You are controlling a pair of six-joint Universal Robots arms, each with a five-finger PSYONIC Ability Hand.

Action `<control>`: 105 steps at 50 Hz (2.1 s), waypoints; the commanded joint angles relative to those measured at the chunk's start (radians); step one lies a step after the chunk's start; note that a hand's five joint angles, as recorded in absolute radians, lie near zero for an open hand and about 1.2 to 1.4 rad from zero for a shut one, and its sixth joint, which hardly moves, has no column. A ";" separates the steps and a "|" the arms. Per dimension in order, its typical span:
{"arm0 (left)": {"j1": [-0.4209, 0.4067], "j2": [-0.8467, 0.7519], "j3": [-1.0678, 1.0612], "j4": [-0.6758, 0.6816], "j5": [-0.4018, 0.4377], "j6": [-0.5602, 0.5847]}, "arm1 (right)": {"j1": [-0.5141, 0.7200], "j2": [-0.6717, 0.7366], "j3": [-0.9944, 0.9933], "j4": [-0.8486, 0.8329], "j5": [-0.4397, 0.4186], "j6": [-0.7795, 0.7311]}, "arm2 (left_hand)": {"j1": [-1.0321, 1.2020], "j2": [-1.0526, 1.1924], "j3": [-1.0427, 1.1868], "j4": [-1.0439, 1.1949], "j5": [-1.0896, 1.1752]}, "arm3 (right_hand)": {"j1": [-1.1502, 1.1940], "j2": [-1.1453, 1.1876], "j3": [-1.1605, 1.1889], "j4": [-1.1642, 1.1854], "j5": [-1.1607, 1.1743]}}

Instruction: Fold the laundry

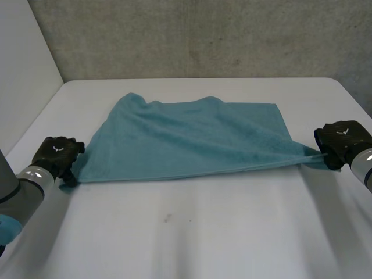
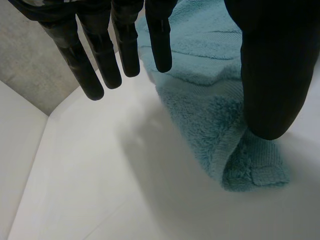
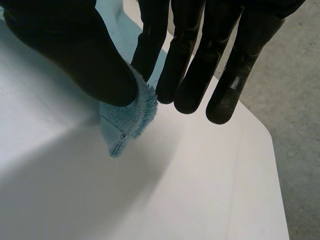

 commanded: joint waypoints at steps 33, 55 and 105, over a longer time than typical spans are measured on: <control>0.032 -0.016 0.012 0.013 -0.042 0.002 | 0.007 0.057 -0.024 -0.086 0.018 0.031 | 0.947 0.945 0.945 0.941 0.933 | 0.424 0.219 0.211 0.204 0.232; 0.023 0.606 0.023 -0.221 -0.038 -0.004 | -0.012 -0.269 -0.214 0.497 -0.049 -0.030 | 0.947 0.945 0.945 0.941 0.933 | 0.424 0.219 0.211 0.204 0.232; -0.126 0.100 0.716 -0.071 -0.137 -0.071 | 0.189 -0.021 -0.738 0.045 0.140 0.089 | 0.947 0.945 0.945 0.941 0.933 | 0.424 0.219 0.211 0.204 0.232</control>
